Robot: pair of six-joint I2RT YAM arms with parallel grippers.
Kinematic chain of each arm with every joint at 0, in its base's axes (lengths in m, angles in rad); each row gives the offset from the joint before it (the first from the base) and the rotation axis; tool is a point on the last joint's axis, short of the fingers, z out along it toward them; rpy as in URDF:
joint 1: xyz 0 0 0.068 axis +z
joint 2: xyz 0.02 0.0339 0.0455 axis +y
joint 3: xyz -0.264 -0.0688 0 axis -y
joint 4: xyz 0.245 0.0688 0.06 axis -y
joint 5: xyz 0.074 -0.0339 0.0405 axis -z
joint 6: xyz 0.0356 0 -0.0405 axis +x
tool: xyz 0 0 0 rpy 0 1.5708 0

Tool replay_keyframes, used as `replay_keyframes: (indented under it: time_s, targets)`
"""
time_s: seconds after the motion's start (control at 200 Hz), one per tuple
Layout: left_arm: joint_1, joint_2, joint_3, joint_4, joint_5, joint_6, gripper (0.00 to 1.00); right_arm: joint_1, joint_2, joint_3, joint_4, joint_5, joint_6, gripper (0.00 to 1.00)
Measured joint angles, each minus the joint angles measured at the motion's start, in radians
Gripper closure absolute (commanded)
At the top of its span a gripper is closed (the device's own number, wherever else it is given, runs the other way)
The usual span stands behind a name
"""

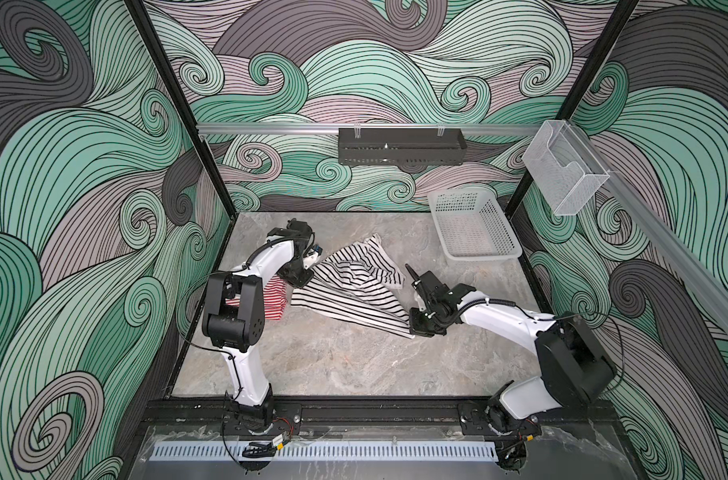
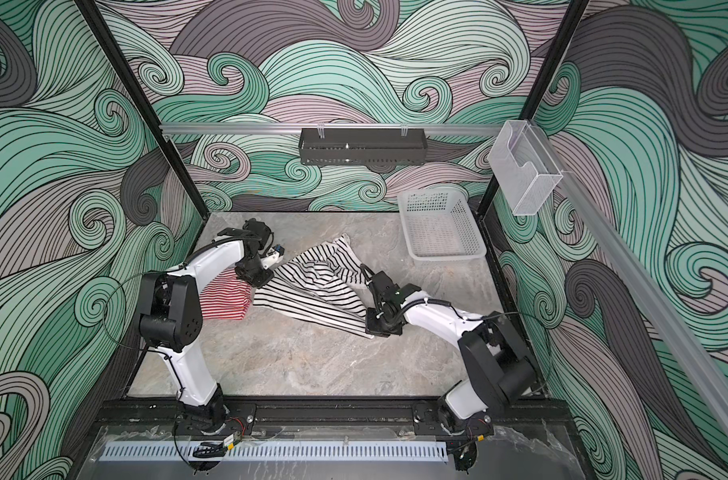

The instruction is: Fold and stack the tank tops

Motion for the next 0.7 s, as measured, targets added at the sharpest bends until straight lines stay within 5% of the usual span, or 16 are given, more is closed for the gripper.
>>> replay_keyframes:
  time_s: [0.19, 0.33, 0.44, 0.701]
  targets:
    - [-0.151, 0.047, -0.018, 0.031, -0.109, 0.013, 1.0, 0.024, 0.044, 0.0, 0.012, 0.006, 0.008, 1.0]
    - [-0.24, 0.107, -0.063, 0.063, -0.151, 0.004, 0.73, 0.025, 0.048, -0.014, 0.028, 0.024, 0.019, 1.0]
    - [-0.246, 0.106, -0.096, 0.071, -0.151, -0.017, 0.61, 0.025, 0.05, -0.047, 0.032, 0.05, 0.031, 1.0]
    - [-0.18, -0.036, -0.167, 0.109, -0.143, -0.049, 0.57, 0.024, 0.049, -0.053, 0.039, 0.056, 0.042, 1.0]
